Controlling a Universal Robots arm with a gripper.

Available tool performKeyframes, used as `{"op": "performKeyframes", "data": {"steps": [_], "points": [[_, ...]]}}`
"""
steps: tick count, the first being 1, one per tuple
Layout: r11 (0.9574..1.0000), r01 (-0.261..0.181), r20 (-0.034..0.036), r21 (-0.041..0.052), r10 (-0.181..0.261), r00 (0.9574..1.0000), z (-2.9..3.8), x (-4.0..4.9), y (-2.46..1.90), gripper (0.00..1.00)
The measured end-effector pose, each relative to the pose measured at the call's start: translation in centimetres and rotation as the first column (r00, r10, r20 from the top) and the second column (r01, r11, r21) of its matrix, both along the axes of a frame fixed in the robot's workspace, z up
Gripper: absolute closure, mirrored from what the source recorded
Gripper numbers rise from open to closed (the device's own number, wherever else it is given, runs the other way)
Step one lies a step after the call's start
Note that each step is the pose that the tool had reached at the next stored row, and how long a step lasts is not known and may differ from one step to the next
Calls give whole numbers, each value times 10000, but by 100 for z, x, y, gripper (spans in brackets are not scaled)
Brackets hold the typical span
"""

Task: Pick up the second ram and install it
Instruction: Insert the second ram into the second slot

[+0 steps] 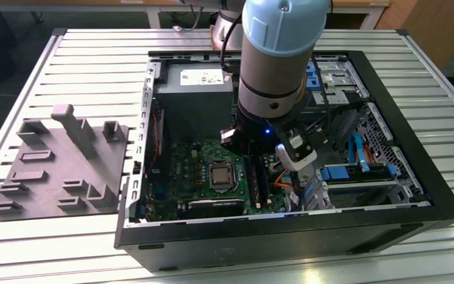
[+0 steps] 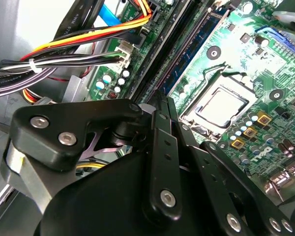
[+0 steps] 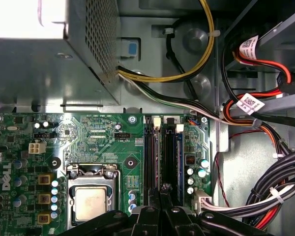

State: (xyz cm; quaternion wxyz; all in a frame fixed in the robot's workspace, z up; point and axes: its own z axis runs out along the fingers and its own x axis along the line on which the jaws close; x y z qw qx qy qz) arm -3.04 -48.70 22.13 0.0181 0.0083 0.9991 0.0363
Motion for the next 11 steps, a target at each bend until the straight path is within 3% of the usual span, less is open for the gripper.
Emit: {"op": "performKeyframes", "data": {"steps": [11], "points": [[10000, 0, -1, -2, 0, 10000, -39, 0, 0, 88]]}}
